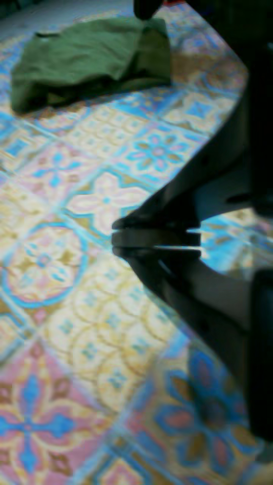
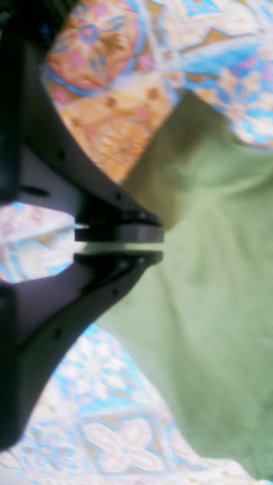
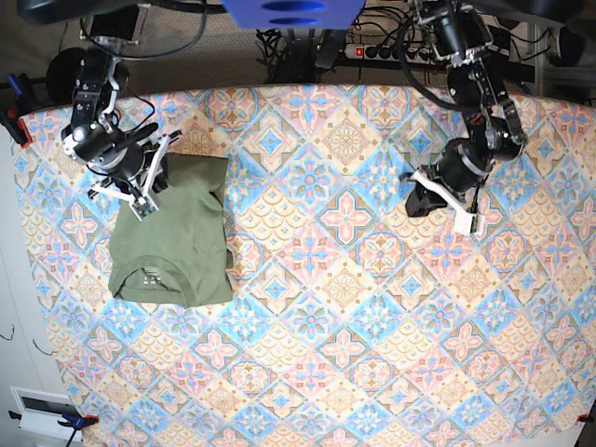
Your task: Layout the t-shirt on the table in an organized manner, then fold the t-shirt properly
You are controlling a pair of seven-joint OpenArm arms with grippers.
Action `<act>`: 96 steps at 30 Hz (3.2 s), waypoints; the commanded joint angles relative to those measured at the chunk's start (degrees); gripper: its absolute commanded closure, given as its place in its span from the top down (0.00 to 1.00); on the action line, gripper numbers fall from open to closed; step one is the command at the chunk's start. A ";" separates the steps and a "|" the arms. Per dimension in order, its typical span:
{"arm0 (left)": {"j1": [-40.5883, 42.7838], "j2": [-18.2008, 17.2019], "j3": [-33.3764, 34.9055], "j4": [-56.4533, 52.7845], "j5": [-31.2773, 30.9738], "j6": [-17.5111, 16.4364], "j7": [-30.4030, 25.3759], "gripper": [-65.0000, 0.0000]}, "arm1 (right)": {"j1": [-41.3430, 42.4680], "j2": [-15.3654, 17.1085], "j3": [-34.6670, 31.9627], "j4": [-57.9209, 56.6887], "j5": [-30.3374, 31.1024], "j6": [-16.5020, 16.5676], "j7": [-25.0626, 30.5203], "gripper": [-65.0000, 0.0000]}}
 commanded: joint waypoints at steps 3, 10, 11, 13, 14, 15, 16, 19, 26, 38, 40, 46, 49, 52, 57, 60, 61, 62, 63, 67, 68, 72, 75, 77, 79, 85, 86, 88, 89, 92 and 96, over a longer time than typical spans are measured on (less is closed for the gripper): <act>3.86 -1.51 -0.21 8.39 -1.09 -0.09 -1.22 0.00 | -3.10 0.87 2.89 1.98 0.48 -0.01 0.50 0.06; 15.21 -3.71 -1.44 17.54 -1.18 -0.09 -1.22 0.00 | -11.36 0.87 13.44 2.15 9.54 -0.01 0.50 0.06; 16.88 -3.97 -2.67 17.98 -1.35 -0.09 -1.22 0.00 | -12.33 0.87 14.58 2.15 10.42 -0.01 0.50 0.06; 19.86 -3.97 -5.05 18.15 -1.44 -0.09 -1.22 0.00 | -14.26 0.87 16.78 2.15 11.82 -0.01 0.50 0.06; 21.18 -3.97 -6.01 18.24 -1.44 -0.09 -1.22 0.00 | -15.40 0.87 17.92 2.15 12.18 -0.01 0.50 0.06; 22.41 -4.15 -6.89 18.24 -1.44 -0.09 -1.22 0.00 | -16.20 0.87 18.89 2.15 12.18 -0.01 0.50 0.06; 23.91 -4.24 -7.60 18.33 -1.53 -0.09 -1.31 0.00 | -17.07 0.87 19.68 2.15 12.18 -0.01 0.50 0.06; 28.66 -4.41 -9.62 18.59 -1.53 -0.27 -1.48 0.00 | -20.59 0.87 22.32 2.06 12.09 -0.01 0.50 0.06; 39.03 -4.24 -13.66 18.06 -0.91 -0.27 -1.75 0.00 | -28.94 0.87 22.58 1.18 6.90 -0.01 0.76 0.06; 39.38 -3.97 -9.88 0.22 7.26 -0.27 -8.78 0.00 | -29.56 0.35 13.44 -29.59 -4.35 -0.01 12.89 0.06; 39.21 -4.06 -7.77 -3.74 8.84 -0.27 -13.17 0.00 | -29.47 0.35 12.91 -35.83 -4.35 -0.01 15.88 0.06; 34.72 -4.68 -0.39 -16.93 13.85 -0.27 -20.65 0.00 | -20.33 0.70 8.96 -51.74 -4.44 -0.01 22.56 0.06; 31.29 -4.50 0.23 -23.61 15.44 -0.27 -23.02 0.00 | -18.48 1.40 6.93 -59.65 -4.44 -0.01 26.34 0.06; 27.86 -4.41 1.37 -29.50 17.11 -0.27 -25.13 0.00 | -13.29 2.54 4.30 -67.56 -4.44 -0.01 31.00 0.06; 22.68 -4.68 7.00 -40.05 20.27 -0.09 -31.90 0.00 | -7.14 2.54 1.31 -80.49 -4.53 -0.01 39.53 0.06; 19.51 -4.68 8.93 -48.84 22.65 -0.09 -37.61 0.00 | -5.12 2.19 -1.24 -86.02 -4.53 -0.01 46.65 0.06; 18.28 -4.68 9.81 -51.74 23.17 -0.09 -39.55 0.00 | -4.68 2.19 -2.21 -87.43 -4.53 -0.01 48.58 0.06; 16.88 -4.68 11.04 -55.08 23.61 -0.09 -41.39 0.00 | -3.89 2.19 -3.26 -89.10 -4.53 -0.01 50.43 0.06; 15.64 -4.68 12.18 -57.80 24.05 -0.09 -42.98 0.00 | -3.10 2.10 -4.14 -90.60 -4.53 -0.01 51.84 0.06; 11.51 -4.77 16.93 -67.47 24.40 -0.09 -49.83 0.00 | -0.37 2.10 -7.48 -97.01 -4.44 -0.01 57.90 0.06; 10.46 -4.77 18.34 -69.32 24.40 -0.09 -50.98 0.00 | 0.24 2.02 -7.92 -97.98 -4.44 -0.01 58.78 0.06; 7.38 -4.59 26.95 -75.74 24.40 0.00 -55.81 0.00 | 1.74 -1.15 -8.36 -99.83 -4.44 -3.39 60.98 0.06; 5.01 -4.41 35.04 -79.69 24.40 0.17 -59.68 0.00 | 2.88 -3.70 -8.27 -100.18 -4.44 -7.53 62.21 0.06; 4.66 -4.41 38.21 -80.66 24.23 1.67 -62.05 0.00 | 3.23 -3.96 -8.10 -100.27 -4.44 -10.25 62.30 0.06; 4.04 -4.33 40.14 -80.66 24.32 4.30 -64.43 0.00 | 3.23 -3.96 -8.19 -100.27 -4.44 -12.54 62.30 0.06; 0.61 -4.15 42.07 -80.84 24.14 8.87 -65.83 0.00 | 3.23 -3.96 -7.75 -100.27 -4.18 -13.33 61.86 0.06; 0.44 -3.80 41.99 -80.84 24.14 8.96 -65.83 0.00 | 3.23 -3.96 -7.75 -100.27 -4.09 -13.42 61.86 0.06; -0.36 -3.01 41.99 -80.84 24.14 8.96 -65.57 0.00 | 3.32 -3.96 -7.75 -100.27 -4.00 -13.59 60.72 0.06; -0.53 -2.83 41.99 -80.84 24.14 9.05 -65.04 0.00 | 3.76 -3.96 -7.75 -100.27 -4.00 -14.47 59.48 0.06; -0.62 -2.66 41.99 -80.84 24.14 9.05 -64.78 0.00 | 4.55 -3.96 -7.75 -100.27 -4.00 -21.33 56.76 0.06; -0.62 -2.04 41.90 -80.57 24.05 9.05 -64.78 0.00 | 4.64 -3.96 -7.75 -100.27 -4.00 -27.48 55.97 0.06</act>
